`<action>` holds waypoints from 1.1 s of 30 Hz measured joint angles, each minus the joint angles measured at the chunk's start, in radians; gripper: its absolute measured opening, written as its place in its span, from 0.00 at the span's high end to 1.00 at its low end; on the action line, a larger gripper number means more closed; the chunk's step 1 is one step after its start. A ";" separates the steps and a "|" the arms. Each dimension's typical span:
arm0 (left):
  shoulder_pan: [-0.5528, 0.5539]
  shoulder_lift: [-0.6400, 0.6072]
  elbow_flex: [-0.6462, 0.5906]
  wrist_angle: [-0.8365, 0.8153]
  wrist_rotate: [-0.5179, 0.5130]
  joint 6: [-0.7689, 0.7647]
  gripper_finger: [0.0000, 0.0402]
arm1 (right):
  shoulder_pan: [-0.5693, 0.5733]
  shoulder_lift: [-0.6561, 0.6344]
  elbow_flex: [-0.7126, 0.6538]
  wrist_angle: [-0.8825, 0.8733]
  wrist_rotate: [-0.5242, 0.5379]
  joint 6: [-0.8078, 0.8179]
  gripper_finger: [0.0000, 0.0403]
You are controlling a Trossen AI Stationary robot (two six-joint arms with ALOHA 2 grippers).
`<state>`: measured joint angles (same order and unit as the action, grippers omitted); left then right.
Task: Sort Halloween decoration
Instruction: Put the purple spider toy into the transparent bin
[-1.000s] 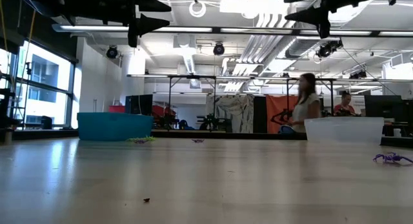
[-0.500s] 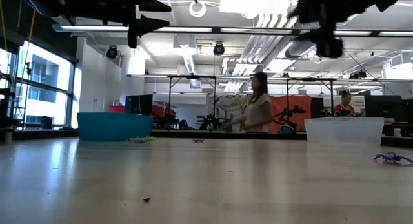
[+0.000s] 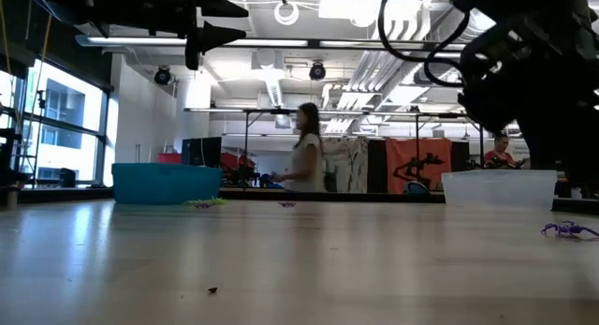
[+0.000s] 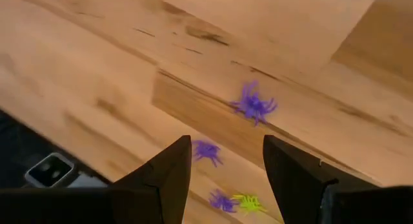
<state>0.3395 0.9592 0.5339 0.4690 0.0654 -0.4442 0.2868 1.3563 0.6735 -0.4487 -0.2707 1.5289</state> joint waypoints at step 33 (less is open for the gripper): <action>0.000 0.000 0.000 -0.057 0.034 0.002 0.58 | 0.068 0.315 0.227 -0.251 0.151 0.032 0.72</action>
<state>0.3397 0.9588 0.5343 0.4118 0.0990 -0.4427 0.3546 1.6711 0.9005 -0.6994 -0.1192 1.5606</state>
